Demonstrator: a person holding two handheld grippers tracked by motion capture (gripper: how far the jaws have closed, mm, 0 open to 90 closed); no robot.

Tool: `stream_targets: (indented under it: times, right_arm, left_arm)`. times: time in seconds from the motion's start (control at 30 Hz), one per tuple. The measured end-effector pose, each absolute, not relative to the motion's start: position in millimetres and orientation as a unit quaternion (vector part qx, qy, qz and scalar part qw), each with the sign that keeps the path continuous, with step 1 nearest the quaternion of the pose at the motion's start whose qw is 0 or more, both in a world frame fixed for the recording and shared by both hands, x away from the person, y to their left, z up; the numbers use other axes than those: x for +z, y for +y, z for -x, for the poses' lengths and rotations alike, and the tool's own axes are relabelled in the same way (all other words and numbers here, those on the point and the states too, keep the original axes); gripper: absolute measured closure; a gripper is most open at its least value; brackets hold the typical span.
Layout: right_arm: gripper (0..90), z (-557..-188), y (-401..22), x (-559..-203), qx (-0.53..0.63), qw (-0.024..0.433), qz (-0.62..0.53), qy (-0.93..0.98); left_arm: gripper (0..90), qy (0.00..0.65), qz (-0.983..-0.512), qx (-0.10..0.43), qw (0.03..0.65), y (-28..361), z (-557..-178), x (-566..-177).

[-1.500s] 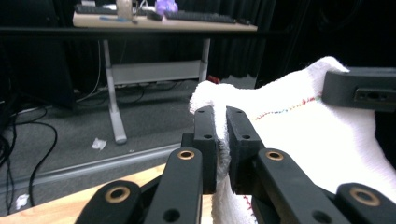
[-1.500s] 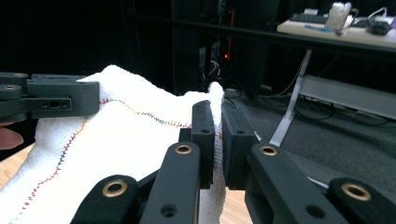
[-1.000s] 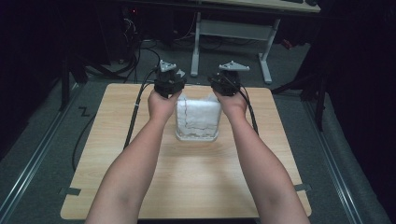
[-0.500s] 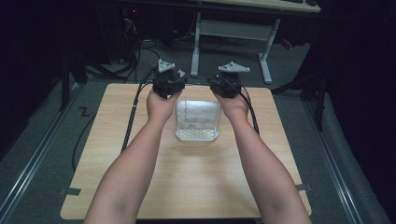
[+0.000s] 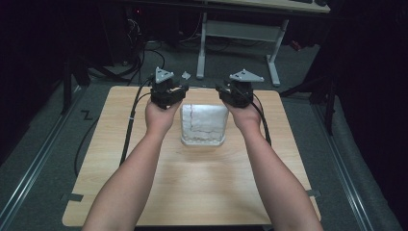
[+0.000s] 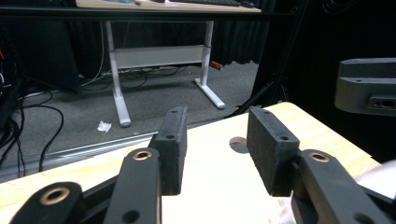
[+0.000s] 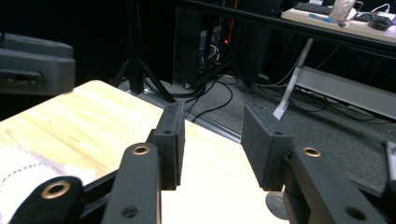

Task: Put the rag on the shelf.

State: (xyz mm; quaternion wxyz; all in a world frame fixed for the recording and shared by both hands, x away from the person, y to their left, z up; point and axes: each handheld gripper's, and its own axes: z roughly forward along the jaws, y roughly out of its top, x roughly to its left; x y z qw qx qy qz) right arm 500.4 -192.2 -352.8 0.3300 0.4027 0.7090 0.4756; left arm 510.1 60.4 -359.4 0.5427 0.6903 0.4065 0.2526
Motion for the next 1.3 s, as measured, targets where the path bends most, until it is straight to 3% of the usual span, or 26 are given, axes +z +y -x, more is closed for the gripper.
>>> stream_targets:
  times: [0.33,0.87,1.13,1.3]
  right_arm:
    - [57.2,-472,-203,-353,0.478,0.331,-0.394,0.712]
    - [50.9,-423,-207,-381,0.457,0.332,-0.379,0.733]
    - [49.7,-408,-212,-418,0.429,0.323,-0.387,0.750]
    - [49.0,-394,-216,-452,0.419,0.301,-0.399,0.758]
  left_arm:
    - [55.6,0.377,-0.703,0.270,0.540,72,-481,-356]
    - [50.8,0.378,-0.716,0.240,0.536,97,-436,-389]
    - [50.5,0.375,-0.735,0.220,0.520,102,-413,-431]
    - [49.3,0.373,-0.773,0.189,0.477,104,-398,-478]
